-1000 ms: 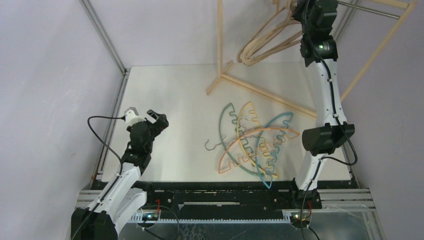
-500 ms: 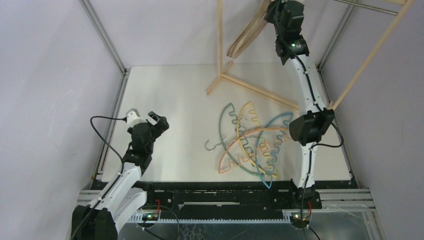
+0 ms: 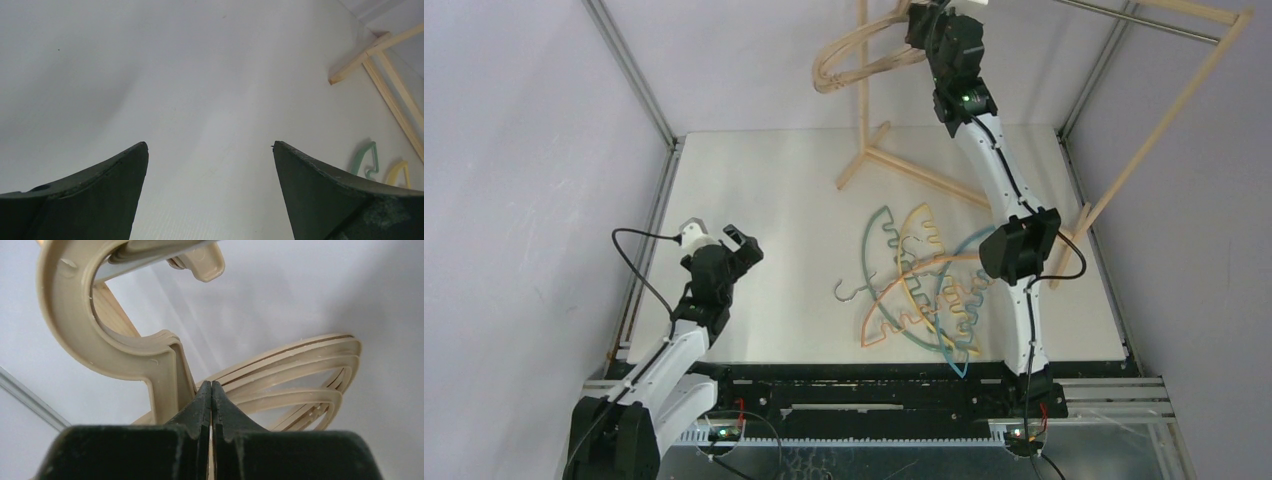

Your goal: Organize the hangers

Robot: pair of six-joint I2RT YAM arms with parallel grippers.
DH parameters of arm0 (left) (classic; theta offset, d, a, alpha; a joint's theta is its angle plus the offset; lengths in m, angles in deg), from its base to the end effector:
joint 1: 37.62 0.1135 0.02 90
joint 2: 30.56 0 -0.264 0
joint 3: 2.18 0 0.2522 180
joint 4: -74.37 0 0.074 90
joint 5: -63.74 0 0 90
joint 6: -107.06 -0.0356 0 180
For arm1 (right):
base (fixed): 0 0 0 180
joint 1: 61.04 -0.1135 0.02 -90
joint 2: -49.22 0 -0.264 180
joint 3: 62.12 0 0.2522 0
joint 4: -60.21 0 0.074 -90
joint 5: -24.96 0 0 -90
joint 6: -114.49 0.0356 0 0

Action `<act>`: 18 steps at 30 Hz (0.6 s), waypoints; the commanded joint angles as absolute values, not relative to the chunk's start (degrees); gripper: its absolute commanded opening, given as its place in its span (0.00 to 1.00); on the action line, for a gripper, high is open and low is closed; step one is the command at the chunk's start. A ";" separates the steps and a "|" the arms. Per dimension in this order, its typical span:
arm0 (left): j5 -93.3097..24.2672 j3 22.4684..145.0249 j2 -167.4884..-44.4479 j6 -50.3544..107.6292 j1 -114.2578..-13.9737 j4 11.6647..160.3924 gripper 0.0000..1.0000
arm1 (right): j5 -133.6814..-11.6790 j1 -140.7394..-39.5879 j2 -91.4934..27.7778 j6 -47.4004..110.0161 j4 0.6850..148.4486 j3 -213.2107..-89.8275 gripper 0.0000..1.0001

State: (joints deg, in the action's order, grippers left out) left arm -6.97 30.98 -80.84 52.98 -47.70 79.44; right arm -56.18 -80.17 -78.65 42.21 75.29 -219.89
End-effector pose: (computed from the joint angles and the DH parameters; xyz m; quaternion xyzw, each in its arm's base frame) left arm 0.1910 -0.0220 0.2017 -0.2740 0.7766 -0.0869 0.5605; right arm 0.4801 0.1607 0.4755 0.0537 0.6089 0.2050 0.7644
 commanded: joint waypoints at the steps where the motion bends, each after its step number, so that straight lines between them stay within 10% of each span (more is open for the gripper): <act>1: -6.14 30.74 -81.10 51.43 -47.20 76.71 1.00 | -57.63 -81.85 -81.88 43.55 74.61 -223.64 0.05; 12: -6.22 30.82 -81.99 51.31 -47.03 76.20 1.00 | -57.41 -81.23 -74.22 43.14 75.75 -210.77 0.10; 18: -6.84 30.98 -82.35 51.42 -46.96 76.10 1.00 | -53.83 -81.25 -62.87 42.43 73.11 -194.42 0.49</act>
